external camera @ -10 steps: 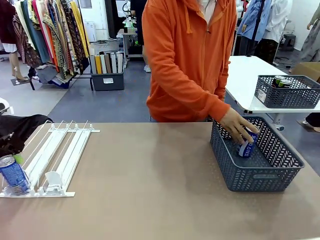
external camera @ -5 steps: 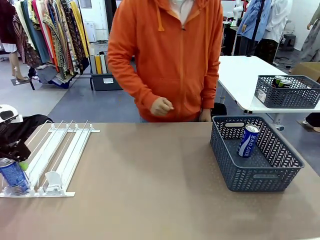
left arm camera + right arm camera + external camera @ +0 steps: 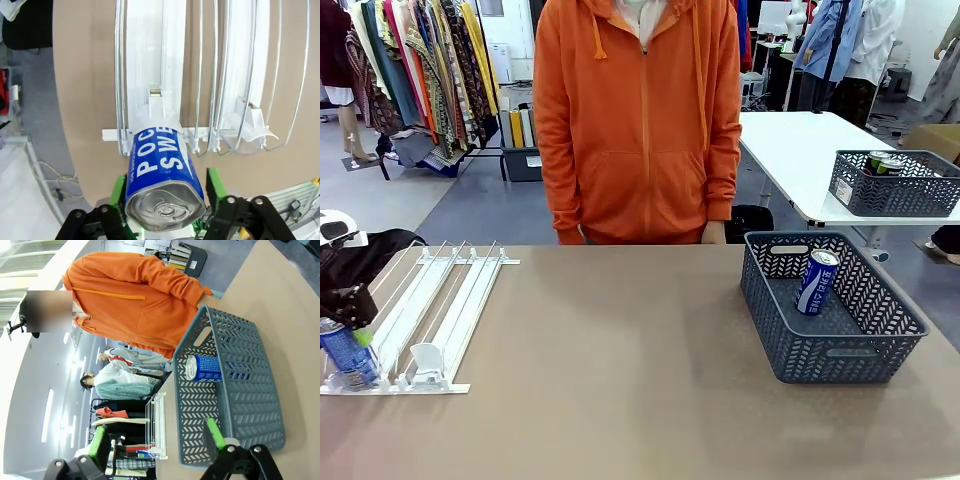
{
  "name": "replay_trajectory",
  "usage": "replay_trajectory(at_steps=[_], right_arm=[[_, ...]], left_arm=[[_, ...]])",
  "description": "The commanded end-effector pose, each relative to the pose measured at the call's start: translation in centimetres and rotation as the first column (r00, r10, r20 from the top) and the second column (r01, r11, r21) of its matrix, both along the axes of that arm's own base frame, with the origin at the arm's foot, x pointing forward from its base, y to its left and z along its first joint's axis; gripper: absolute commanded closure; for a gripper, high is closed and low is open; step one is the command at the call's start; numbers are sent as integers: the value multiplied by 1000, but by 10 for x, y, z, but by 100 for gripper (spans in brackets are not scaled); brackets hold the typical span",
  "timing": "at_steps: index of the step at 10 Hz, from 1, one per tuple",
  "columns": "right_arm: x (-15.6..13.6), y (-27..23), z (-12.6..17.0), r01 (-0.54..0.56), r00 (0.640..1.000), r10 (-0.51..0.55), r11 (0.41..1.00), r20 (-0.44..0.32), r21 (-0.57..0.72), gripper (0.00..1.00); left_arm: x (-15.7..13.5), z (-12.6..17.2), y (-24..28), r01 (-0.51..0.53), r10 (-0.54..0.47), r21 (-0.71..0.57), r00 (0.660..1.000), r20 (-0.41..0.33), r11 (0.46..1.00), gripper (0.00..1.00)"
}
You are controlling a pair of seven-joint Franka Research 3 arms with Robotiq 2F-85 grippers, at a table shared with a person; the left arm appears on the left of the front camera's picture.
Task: Retrieve and store the cans from the dispenser.
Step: Pick up one can from the Automatic Can Dispenser and place it in the middle of the table.
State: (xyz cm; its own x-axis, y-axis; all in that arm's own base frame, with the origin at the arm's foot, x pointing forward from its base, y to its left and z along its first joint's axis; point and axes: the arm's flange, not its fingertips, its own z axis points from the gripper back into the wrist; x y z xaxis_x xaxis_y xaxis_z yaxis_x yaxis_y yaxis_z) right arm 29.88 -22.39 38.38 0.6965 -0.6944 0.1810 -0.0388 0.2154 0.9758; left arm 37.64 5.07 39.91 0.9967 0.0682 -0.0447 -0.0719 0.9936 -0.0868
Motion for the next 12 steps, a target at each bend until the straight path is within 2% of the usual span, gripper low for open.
replay_trajectory(at_steps=[1,7,12], right_arm=[[0,-1,3,-4,1000,4,1000,3,2,0],[0,-1,3,-4,1000,4,1000,3,2,0],[0,-1,3,-4,1000,4,1000,3,2,0]], left_arm=[[0,6,1,14,-14,4,1000,0,1000,100],[7,4,0,9,-9,4,1000,2,1000,100],[2,23,0,7,-8,19,999,43,1000,100]])
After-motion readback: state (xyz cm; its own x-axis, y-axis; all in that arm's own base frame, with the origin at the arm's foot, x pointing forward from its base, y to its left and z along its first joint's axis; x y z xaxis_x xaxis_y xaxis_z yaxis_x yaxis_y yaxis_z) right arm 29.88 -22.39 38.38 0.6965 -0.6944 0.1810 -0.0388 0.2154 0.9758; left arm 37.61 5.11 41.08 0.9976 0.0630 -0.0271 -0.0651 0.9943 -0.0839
